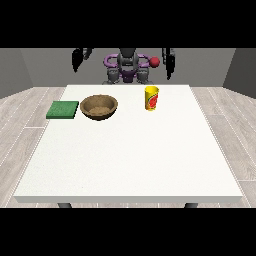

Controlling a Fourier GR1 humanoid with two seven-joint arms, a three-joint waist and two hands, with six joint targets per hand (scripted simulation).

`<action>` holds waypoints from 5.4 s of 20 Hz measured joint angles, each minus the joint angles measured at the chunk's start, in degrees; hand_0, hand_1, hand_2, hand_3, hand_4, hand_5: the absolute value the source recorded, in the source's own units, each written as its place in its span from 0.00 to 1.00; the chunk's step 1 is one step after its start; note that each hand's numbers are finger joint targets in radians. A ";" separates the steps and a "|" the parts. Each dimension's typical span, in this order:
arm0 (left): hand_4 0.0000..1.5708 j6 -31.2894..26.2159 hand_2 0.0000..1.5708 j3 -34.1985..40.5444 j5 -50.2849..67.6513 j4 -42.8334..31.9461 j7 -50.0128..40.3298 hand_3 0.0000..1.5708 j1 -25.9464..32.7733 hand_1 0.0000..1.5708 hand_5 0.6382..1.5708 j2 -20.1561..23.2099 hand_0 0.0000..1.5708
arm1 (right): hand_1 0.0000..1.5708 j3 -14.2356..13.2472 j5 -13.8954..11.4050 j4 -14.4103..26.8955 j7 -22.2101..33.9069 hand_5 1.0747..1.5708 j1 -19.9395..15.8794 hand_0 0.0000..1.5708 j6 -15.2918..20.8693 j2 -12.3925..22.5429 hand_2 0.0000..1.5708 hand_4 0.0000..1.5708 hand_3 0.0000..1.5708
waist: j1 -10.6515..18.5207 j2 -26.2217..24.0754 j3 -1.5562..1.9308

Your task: Pick the cup and pour the ball into the bowl, then pick the bowl and place it on the pad

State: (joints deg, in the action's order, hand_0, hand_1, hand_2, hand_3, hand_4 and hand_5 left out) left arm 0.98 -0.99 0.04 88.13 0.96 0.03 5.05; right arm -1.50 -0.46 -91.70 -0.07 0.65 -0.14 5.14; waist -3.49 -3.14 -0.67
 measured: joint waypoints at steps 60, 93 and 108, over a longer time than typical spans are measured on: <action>0.91 11.51 1.00 13.40 -2.28 -51.48 52.52 1.00 -26.21 0.83 0.66 -1.63 0.83 | 0.00 -13.14 11.44 9.54 -14.94 1.00 -10.26 0.00 -18.23 9.28 0.00 0.00 0.00 | -5.39 16.99 1.14; 1.00 28.50 1.00 -9.24 -43.88 -49.82 -1.35 1.00 -45.76 0.97 0.61 9.08 0.97 | 0.00 -18.44 13.18 27.21 -14.83 1.00 -11.01 0.00 -23.55 15.72 0.00 0.00 0.00 | -1.98 2.82 0.75; 1.00 18.06 1.00 -32.16 -75.24 -55.16 -20.02 1.00 -56.26 0.98 0.52 1.43 0.98 | 0.00 -18.54 13.30 32.21 -16.64 1.00 -11.88 0.00 -26.40 16.62 0.00 0.00 0.00 | -4.02 -0.13 0.79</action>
State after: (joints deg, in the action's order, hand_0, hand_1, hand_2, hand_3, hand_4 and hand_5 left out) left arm 19.04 -33.15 -75.20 32.98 -19.06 -56.23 6.49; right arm -20.04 12.85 -59.48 -16.71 -11.22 -26.53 21.76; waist -7.50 -3.28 0.12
